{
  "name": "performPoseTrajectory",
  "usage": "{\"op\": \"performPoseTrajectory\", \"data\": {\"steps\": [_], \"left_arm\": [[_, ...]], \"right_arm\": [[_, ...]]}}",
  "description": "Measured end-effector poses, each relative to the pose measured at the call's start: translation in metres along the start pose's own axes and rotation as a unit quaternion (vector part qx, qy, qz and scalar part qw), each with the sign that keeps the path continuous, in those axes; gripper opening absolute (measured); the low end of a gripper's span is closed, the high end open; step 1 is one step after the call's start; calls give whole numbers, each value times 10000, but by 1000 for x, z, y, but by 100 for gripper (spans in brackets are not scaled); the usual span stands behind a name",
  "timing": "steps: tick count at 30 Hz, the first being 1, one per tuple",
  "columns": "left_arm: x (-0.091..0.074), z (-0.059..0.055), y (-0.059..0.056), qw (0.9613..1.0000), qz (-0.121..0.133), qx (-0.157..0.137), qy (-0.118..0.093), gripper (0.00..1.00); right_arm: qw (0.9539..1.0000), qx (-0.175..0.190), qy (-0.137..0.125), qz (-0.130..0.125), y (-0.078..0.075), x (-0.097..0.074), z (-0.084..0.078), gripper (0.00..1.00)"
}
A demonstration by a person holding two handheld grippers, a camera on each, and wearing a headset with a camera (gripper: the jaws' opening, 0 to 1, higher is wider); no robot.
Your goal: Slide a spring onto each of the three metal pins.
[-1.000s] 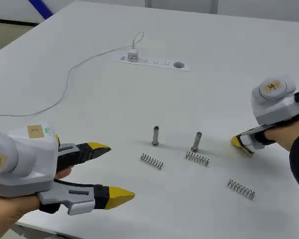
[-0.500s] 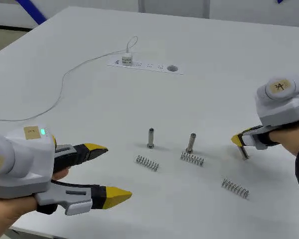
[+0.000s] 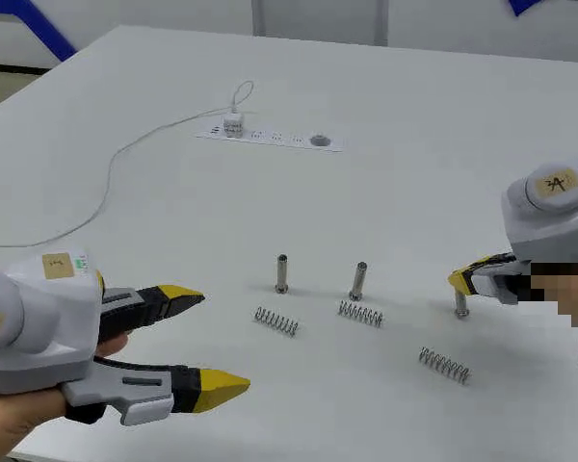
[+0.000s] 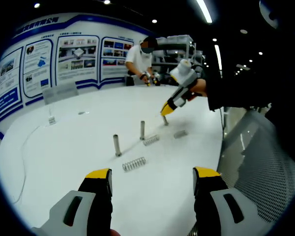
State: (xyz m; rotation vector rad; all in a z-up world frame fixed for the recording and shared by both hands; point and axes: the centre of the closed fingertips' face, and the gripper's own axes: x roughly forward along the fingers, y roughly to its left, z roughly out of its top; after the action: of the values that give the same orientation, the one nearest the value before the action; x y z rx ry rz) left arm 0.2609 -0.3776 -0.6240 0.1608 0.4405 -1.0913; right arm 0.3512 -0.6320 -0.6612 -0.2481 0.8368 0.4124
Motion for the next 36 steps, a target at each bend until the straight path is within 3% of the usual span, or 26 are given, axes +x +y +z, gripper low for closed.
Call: {"op": "performPoseTrajectory", "data": {"steps": [19,36], "left_arm": [[1,5,-2,10000,-27,62,-22,68],[0,4,-2,10000,-8,71,-8,68]], "right_arm": [[9991,-136,-407,4,9,-6,-4,9],[9989,-144,-451,-35,5,-9,-8,9]]}}
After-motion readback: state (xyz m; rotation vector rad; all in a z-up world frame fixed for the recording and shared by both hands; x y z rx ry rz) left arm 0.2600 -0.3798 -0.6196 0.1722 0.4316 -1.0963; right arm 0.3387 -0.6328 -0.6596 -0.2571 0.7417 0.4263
